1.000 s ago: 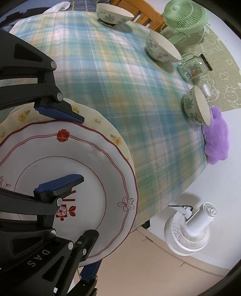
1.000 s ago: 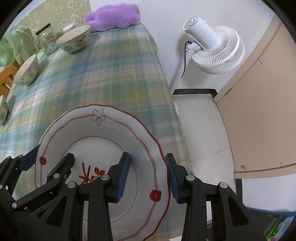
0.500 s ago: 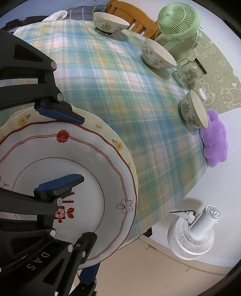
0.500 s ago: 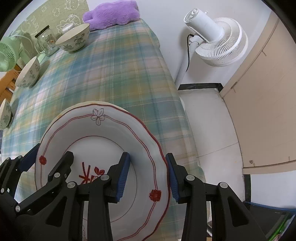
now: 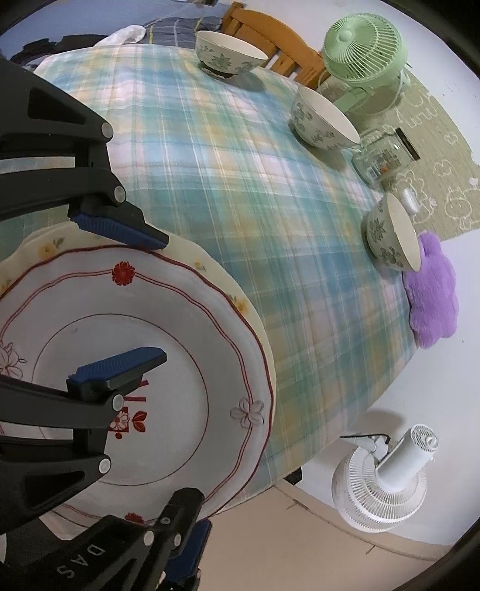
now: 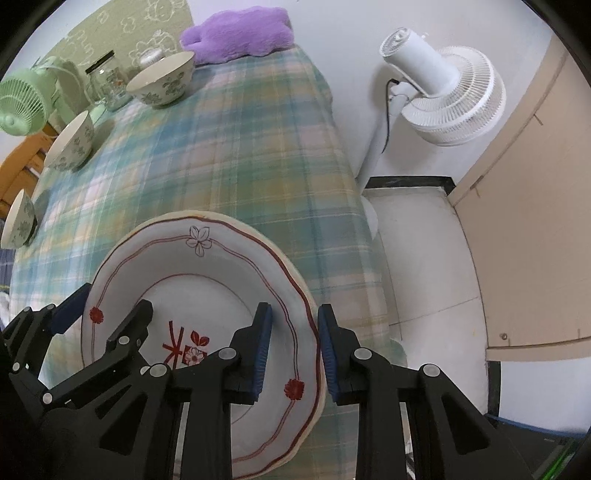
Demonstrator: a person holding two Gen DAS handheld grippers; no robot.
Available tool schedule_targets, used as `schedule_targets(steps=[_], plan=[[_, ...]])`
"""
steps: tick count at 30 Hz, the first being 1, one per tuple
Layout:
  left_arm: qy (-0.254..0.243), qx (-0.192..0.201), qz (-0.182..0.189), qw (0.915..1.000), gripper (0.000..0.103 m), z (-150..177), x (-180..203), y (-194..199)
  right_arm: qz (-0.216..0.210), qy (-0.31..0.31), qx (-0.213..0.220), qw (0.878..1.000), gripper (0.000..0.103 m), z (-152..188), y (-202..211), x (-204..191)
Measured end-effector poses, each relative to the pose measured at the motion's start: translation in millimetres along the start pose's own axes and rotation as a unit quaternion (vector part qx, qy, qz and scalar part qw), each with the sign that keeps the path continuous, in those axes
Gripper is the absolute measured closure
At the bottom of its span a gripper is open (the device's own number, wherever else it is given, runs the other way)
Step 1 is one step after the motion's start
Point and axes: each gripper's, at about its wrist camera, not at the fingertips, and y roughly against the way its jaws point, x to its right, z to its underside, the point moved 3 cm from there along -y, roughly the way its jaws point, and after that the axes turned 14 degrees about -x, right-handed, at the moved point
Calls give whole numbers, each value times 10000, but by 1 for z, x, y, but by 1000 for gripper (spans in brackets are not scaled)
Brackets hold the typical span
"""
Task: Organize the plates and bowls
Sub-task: 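Lower the red-rimmed plate onto the stacked flowered plates with both grippers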
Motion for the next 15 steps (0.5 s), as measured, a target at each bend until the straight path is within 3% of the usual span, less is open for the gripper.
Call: schedule_targets(steps=[15], plan=[[253,-49,-90,9996,46,4,-6,1,119,400,47,9991,75,-8,-5,-14]])
